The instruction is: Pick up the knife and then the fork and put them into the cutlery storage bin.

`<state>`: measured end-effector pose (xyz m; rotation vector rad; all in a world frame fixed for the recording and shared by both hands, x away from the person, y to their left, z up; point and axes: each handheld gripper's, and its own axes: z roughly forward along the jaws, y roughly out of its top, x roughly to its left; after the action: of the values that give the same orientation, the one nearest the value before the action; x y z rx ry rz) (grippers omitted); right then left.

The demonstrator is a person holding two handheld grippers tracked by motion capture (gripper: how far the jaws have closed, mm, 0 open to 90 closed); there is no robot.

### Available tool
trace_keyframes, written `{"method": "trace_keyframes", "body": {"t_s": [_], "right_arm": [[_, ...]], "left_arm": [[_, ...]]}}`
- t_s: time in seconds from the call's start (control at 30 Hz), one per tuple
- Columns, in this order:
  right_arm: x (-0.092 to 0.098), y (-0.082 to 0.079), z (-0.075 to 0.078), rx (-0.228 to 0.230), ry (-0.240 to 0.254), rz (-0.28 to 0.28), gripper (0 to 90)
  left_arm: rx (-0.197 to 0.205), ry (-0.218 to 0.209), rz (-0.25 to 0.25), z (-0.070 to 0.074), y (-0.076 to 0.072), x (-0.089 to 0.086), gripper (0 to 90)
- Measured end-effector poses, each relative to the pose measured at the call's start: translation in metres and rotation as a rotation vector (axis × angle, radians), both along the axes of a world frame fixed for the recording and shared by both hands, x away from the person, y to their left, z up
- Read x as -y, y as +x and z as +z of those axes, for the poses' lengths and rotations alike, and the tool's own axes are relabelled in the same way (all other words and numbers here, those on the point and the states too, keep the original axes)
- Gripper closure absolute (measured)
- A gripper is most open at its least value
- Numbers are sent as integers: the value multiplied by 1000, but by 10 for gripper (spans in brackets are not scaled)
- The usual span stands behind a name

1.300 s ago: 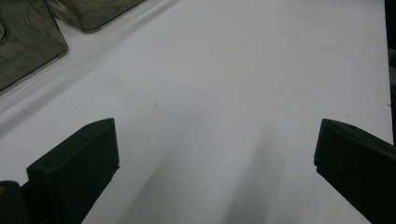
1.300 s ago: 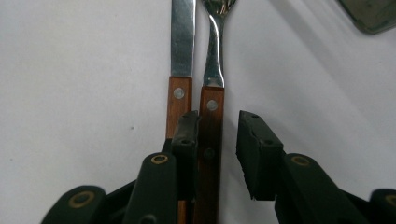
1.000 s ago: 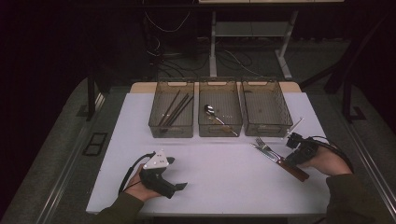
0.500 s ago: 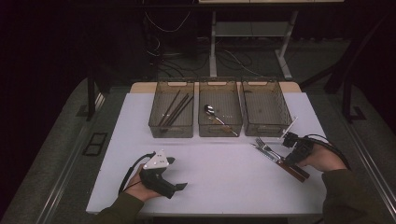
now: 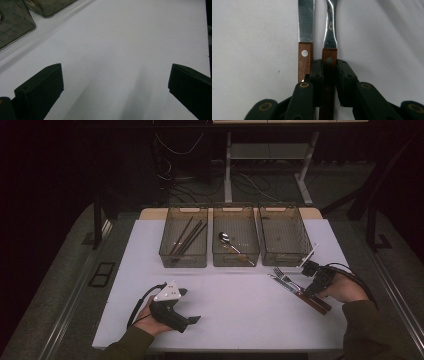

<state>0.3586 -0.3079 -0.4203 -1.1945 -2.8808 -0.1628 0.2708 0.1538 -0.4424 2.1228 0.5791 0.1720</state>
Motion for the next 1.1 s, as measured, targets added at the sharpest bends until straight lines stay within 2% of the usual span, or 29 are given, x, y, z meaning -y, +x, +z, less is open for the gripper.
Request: {"method": "trace_keyframes", "body": {"t_s": [0.13, 0.2, 0.43, 0.77, 1.1], "right_arm": [[-3, 1, 0, -7, -21, 7, 775], [-1, 0, 0, -2, -9, 6, 777], [16, -8, 5, 50, 116, 8, 777], [30, -19, 18, 167, 214, -10, 776], [44, -25, 27, 250, 323, -54, 776]], "left_arm": [[1, 2, -1, 0, 0, 0, 0], [1, -2, -1, 0, 0, 0, 0], [0, 2, -4, 0, 0, 0, 0], [0, -2, 1, 0, 0, 0, 0], [3, -6, 2, 0, -1, -1, 0]]}}
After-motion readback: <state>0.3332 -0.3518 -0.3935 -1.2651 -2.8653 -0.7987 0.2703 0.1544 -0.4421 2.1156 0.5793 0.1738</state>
